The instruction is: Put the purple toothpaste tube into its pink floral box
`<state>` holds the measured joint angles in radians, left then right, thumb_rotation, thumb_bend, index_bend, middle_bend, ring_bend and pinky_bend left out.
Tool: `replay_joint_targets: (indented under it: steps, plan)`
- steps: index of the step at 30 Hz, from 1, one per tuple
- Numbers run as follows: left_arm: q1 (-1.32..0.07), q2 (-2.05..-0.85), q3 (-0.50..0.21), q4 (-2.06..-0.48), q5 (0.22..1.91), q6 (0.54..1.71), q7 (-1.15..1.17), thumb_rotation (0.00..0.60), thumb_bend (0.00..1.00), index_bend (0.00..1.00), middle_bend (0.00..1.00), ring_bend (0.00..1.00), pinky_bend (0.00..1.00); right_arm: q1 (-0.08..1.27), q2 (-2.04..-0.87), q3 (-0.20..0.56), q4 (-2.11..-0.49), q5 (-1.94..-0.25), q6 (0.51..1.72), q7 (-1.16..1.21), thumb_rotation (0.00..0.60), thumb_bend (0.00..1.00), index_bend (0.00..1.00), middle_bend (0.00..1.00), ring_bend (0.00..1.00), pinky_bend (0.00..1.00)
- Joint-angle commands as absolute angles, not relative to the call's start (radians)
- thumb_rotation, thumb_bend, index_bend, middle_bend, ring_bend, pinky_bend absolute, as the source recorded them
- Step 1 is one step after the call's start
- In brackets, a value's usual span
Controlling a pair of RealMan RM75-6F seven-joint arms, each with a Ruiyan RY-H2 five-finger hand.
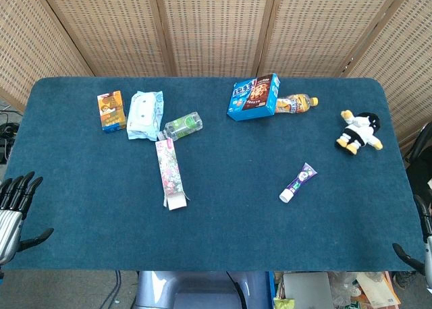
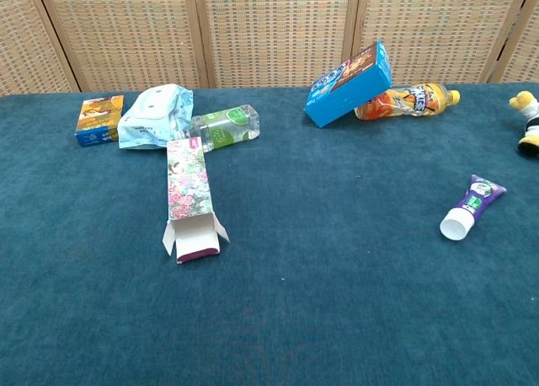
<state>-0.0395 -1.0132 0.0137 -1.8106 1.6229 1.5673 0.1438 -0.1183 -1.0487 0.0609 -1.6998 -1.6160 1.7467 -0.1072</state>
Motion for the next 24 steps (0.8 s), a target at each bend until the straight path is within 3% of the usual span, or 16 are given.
replay_joint_targets:
  steps: [1,7,9,12,14,17,19,24]
  plan:
    - [-0.038,-1.012,0.016,-1.809,1.629,1.570,0.139,0.600,0.16,0.00,0.00,0.00,0.00,-0.118,-1.048,0.059,-1.699,-1.619,1.746,-0.105,0.600,0.00,0.00,0.00,0.00,0.00]
    - [-0.040,-1.017,0.009,-1.801,1.635,1.575,0.132,0.600,0.16,0.00,0.00,0.00,0.00,-0.085,-1.045,0.060,-1.688,-1.629,1.698,-0.063,0.600,0.00,0.00,0.00,0.00,0.00]
    - [-0.045,-1.025,0.000,-1.793,1.635,1.578,0.129,0.600,0.16,0.00,0.00,0.00,0.00,-0.030,-1.042,0.074,-1.661,-1.627,1.621,-0.041,0.600,0.05,0.00,0.00,0.00,0.00]
    - [-0.051,-1.032,-0.009,-1.786,1.626,1.572,0.125,0.600,0.16,0.00,0.00,0.00,0.00,0.064,-1.027,0.104,-1.633,-1.588,1.475,-0.024,0.600,0.42,0.01,0.01,0.00,0.00]
    - [-0.056,-1.035,-0.016,-1.786,1.608,1.560,0.125,0.600,0.16,0.00,0.00,0.00,0.00,0.144,-1.024,0.129,-1.610,-1.551,1.353,0.001,0.600,0.70,0.08,0.06,0.00,0.00]
    - [-0.066,-1.038,-0.029,-1.786,1.579,1.543,0.131,0.600,0.16,0.00,0.00,0.00,0.00,0.253,-1.029,0.150,-1.575,-1.498,1.167,0.055,0.600,0.93,0.17,0.13,0.00,0.00]
    - [-0.073,-1.042,-0.038,-1.786,1.560,1.532,0.137,0.600,0.16,0.00,0.00,0.00,0.00,0.309,-1.035,0.159,-1.559,-1.467,1.072,0.097,0.600,0.99,0.21,0.14,0.00,0.00]
    - [-0.094,-1.052,-0.065,-1.785,1.496,1.494,0.158,0.600,0.16,0.00,0.00,0.00,0.00,0.446,-1.123,0.183,-1.436,-1.400,0.884,0.122,0.600,1.00,0.30,0.22,0.04,0.03]
